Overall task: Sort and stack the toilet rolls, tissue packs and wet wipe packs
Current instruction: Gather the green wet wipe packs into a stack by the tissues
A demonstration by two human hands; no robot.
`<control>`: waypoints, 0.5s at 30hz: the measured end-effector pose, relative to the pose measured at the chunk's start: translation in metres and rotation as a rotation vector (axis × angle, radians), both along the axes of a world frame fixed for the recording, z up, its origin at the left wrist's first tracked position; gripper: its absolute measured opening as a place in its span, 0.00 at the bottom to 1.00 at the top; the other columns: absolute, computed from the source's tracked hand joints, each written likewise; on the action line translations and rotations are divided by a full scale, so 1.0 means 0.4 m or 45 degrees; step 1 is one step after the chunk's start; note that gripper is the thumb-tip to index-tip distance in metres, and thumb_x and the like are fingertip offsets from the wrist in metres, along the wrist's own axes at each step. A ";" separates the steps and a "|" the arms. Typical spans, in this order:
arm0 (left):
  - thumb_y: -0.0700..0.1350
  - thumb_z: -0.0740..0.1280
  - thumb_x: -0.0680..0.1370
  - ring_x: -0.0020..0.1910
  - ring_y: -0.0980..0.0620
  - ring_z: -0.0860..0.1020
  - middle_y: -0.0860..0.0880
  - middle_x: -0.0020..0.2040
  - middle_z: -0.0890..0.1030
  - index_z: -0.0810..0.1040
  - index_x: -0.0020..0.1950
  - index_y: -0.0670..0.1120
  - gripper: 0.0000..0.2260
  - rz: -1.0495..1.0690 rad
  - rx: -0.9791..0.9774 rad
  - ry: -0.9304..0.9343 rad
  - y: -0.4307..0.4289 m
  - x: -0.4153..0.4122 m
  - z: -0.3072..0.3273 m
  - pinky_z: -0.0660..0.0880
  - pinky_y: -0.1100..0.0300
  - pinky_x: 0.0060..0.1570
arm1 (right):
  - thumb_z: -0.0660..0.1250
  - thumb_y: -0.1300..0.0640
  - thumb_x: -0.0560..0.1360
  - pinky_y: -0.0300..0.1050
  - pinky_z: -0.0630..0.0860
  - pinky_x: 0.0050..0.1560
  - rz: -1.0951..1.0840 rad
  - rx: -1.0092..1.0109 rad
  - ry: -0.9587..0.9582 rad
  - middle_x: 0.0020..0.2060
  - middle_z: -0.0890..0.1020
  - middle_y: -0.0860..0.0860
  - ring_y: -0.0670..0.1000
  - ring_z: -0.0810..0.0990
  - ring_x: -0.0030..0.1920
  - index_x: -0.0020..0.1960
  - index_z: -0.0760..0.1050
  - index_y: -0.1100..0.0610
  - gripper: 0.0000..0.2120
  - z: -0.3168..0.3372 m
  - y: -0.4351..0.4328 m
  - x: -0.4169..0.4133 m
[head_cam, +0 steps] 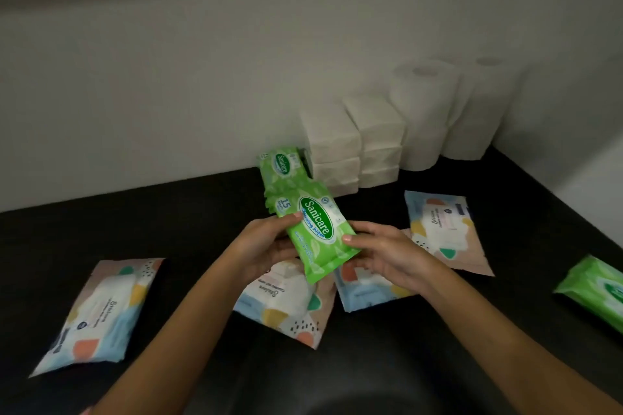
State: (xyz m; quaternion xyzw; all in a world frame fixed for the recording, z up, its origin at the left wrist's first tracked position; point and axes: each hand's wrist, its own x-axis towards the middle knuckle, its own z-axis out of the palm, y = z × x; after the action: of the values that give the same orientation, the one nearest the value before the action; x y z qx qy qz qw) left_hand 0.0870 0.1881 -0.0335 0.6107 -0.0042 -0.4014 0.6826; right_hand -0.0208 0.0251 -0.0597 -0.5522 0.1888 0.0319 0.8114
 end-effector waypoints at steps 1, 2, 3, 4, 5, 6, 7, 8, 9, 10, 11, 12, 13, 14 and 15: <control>0.39 0.66 0.76 0.35 0.51 0.84 0.45 0.37 0.85 0.78 0.48 0.38 0.05 0.040 -0.009 0.007 0.018 0.013 0.001 0.81 0.60 0.32 | 0.65 0.67 0.73 0.40 0.81 0.37 -0.010 0.015 0.000 0.44 0.83 0.56 0.51 0.82 0.42 0.53 0.76 0.60 0.11 -0.002 0.018 0.023; 0.38 0.65 0.76 0.35 0.50 0.84 0.44 0.37 0.85 0.78 0.48 0.38 0.05 0.076 -0.026 0.016 0.032 0.025 0.002 0.81 0.60 0.33 | 0.65 0.68 0.73 0.39 0.81 0.37 -0.021 0.024 -0.003 0.43 0.83 0.56 0.51 0.82 0.42 0.53 0.77 0.60 0.10 -0.002 0.034 0.043; 0.37 0.65 0.76 0.36 0.50 0.84 0.44 0.37 0.85 0.78 0.48 0.37 0.05 0.104 -0.049 0.027 0.045 0.035 0.004 0.81 0.60 0.34 | 0.64 0.68 0.73 0.39 0.81 0.37 -0.038 0.030 -0.011 0.42 0.83 0.55 0.50 0.83 0.41 0.53 0.77 0.61 0.10 -0.002 0.048 0.062; 0.36 0.65 0.75 0.36 0.50 0.84 0.43 0.38 0.85 0.78 0.48 0.36 0.05 0.121 -0.068 0.036 0.057 0.046 0.006 0.81 0.60 0.35 | 0.64 0.68 0.73 0.39 0.80 0.36 -0.064 0.044 -0.022 0.40 0.84 0.55 0.49 0.83 0.39 0.54 0.77 0.62 0.10 -0.004 0.061 0.082; 0.36 0.65 0.75 0.37 0.50 0.84 0.43 0.39 0.85 0.78 0.48 0.36 0.05 0.120 -0.075 0.041 0.068 0.055 0.007 0.82 0.60 0.36 | 0.63 0.69 0.74 0.38 0.80 0.35 -0.101 0.069 -0.033 0.38 0.85 0.53 0.48 0.84 0.37 0.54 0.77 0.63 0.10 -0.005 0.070 0.100; 0.36 0.66 0.75 0.39 0.49 0.84 0.42 0.41 0.85 0.78 0.49 0.36 0.05 0.098 -0.067 0.040 0.078 0.065 0.008 0.82 0.59 0.37 | 0.63 0.69 0.74 0.38 0.80 0.33 -0.140 0.101 -0.049 0.35 0.85 0.52 0.47 0.84 0.35 0.54 0.77 0.64 0.10 -0.004 0.079 0.118; 0.36 0.66 0.74 0.41 0.48 0.84 0.42 0.43 0.85 0.78 0.51 0.37 0.06 0.062 -0.047 0.033 0.087 0.075 0.010 0.82 0.59 0.39 | 0.62 0.70 0.74 0.38 0.79 0.32 -0.173 0.132 -0.066 0.35 0.85 0.52 0.47 0.84 0.34 0.53 0.76 0.64 0.10 -0.003 0.086 0.136; 0.36 0.66 0.74 0.43 0.48 0.84 0.41 0.46 0.85 0.78 0.52 0.38 0.08 0.026 -0.018 0.020 0.092 0.086 0.014 0.82 0.58 0.41 | 0.62 0.70 0.74 0.38 0.79 0.32 -0.196 0.157 -0.083 0.36 0.85 0.53 0.47 0.84 0.34 0.53 0.76 0.65 0.10 0.001 0.093 0.153; 0.37 0.67 0.74 0.44 0.47 0.84 0.41 0.48 0.84 0.78 0.54 0.39 0.09 0.003 0.009 0.004 0.095 0.099 0.018 0.81 0.58 0.43 | 0.62 0.70 0.74 0.38 0.80 0.33 -0.214 0.172 -0.097 0.39 0.84 0.54 0.48 0.84 0.35 0.55 0.75 0.65 0.11 0.005 0.098 0.171; 0.37 0.66 0.75 0.44 0.47 0.83 0.41 0.49 0.84 0.78 0.54 0.39 0.09 0.003 0.022 -0.013 0.095 0.115 0.021 0.81 0.58 0.43 | 0.62 0.70 0.74 0.39 0.80 0.34 -0.235 0.179 -0.115 0.41 0.83 0.55 0.50 0.83 0.38 0.56 0.75 0.66 0.11 0.012 0.103 0.189; 0.36 0.66 0.75 0.41 0.48 0.84 0.42 0.48 0.83 0.78 0.54 0.39 0.08 0.026 0.012 -0.027 0.091 0.133 0.025 0.81 0.59 0.41 | 0.62 0.70 0.74 0.39 0.81 0.35 -0.256 0.186 -0.135 0.43 0.82 0.56 0.51 0.82 0.40 0.57 0.74 0.66 0.12 0.019 0.108 0.207; 0.36 0.65 0.76 0.38 0.50 0.84 0.42 0.46 0.83 0.78 0.53 0.39 0.07 0.061 -0.007 -0.045 0.085 0.153 0.030 0.82 0.60 0.38 | 0.62 0.70 0.74 0.40 0.82 0.36 -0.276 0.196 -0.159 0.44 0.81 0.57 0.52 0.81 0.42 0.58 0.73 0.67 0.13 0.026 0.112 0.224; 0.36 0.64 0.76 0.37 0.51 0.84 0.43 0.45 0.83 0.78 0.53 0.38 0.07 0.091 -0.022 -0.074 0.077 0.175 0.036 0.82 0.60 0.36 | 0.62 0.69 0.74 0.40 0.82 0.38 -0.297 0.208 -0.183 0.44 0.81 0.58 0.52 0.81 0.42 0.58 0.73 0.66 0.13 0.032 0.115 0.241; 0.35 0.63 0.76 0.38 0.51 0.83 0.44 0.45 0.83 0.77 0.55 0.37 0.08 0.112 -0.031 -0.113 0.068 0.198 0.040 0.81 0.60 0.36 | 0.62 0.69 0.74 0.40 0.82 0.38 -0.328 0.218 -0.200 0.43 0.81 0.58 0.51 0.81 0.41 0.58 0.72 0.65 0.12 0.037 0.117 0.256; 0.35 0.63 0.77 0.39 0.51 0.82 0.44 0.46 0.82 0.77 0.57 0.37 0.10 0.128 -0.036 -0.150 0.057 0.222 0.043 0.81 0.59 0.38 | 0.62 0.69 0.75 0.39 0.82 0.38 -0.366 0.220 -0.208 0.41 0.80 0.58 0.50 0.81 0.38 0.57 0.71 0.65 0.11 0.042 0.116 0.269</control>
State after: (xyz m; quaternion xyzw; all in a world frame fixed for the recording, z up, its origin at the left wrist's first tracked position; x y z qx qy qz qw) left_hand 0.1757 0.2111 -0.0164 0.6229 -0.0192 -0.3298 0.7091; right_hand 0.0869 0.0716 -0.0431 -0.4484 0.1958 -0.1134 0.8647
